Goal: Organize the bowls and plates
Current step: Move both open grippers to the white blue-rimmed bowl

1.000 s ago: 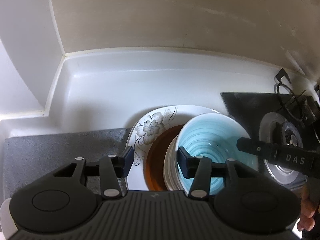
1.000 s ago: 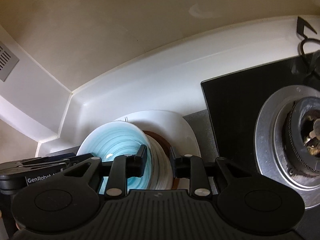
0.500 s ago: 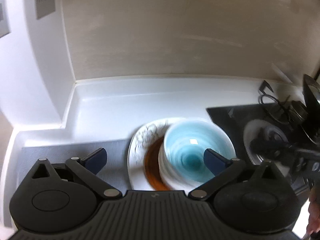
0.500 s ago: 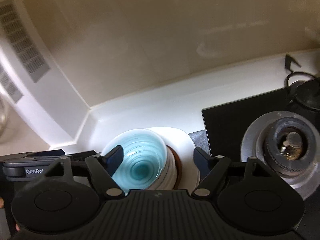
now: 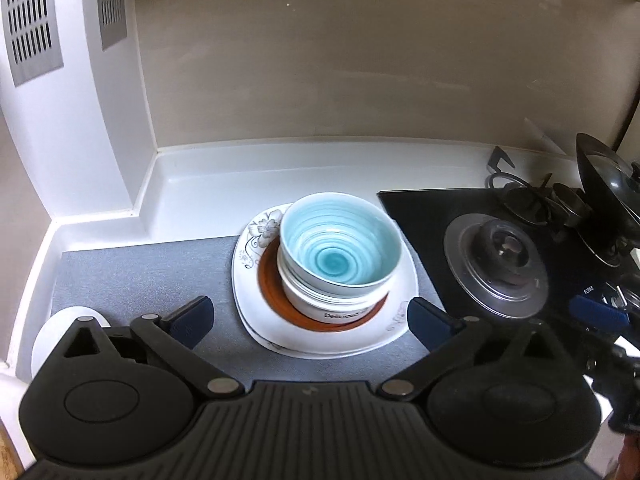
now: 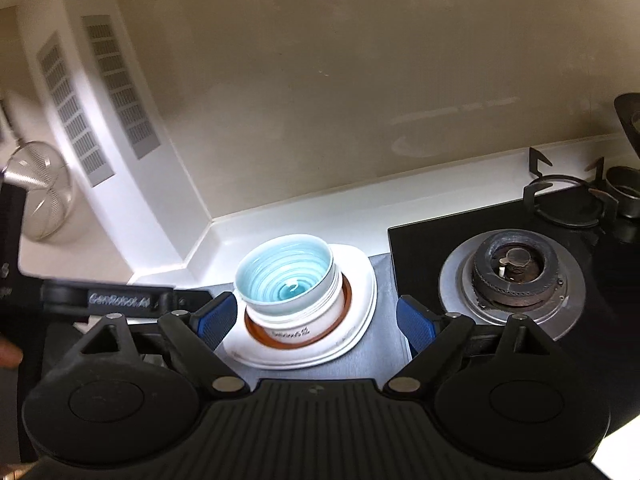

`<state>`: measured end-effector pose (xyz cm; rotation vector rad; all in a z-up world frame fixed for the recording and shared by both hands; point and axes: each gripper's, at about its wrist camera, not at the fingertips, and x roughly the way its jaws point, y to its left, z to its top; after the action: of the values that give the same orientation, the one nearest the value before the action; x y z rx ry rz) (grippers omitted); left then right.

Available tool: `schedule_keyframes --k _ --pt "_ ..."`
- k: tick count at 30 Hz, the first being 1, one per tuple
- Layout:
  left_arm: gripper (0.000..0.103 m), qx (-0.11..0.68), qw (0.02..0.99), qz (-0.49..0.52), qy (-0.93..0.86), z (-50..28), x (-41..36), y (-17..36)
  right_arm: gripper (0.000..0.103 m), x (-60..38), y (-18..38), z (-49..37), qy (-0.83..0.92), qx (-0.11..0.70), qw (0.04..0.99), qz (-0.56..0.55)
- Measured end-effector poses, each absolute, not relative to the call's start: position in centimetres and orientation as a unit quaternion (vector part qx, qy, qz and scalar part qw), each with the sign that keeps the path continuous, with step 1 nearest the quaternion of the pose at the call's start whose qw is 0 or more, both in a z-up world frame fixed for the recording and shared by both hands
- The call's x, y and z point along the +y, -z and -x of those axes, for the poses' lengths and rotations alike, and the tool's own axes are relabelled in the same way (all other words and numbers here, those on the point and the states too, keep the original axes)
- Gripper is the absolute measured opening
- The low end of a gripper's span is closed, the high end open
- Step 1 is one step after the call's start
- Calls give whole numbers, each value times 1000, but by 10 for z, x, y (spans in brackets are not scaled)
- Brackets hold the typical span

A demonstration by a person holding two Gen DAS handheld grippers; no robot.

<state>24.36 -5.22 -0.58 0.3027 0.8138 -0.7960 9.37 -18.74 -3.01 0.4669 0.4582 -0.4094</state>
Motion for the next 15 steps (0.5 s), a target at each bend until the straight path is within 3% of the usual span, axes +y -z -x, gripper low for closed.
schedule_keyframes --k 15 --pt "103 372 840 -143 369 -189 -40 -2 91 -169 18 -51 163 223 944 -184"
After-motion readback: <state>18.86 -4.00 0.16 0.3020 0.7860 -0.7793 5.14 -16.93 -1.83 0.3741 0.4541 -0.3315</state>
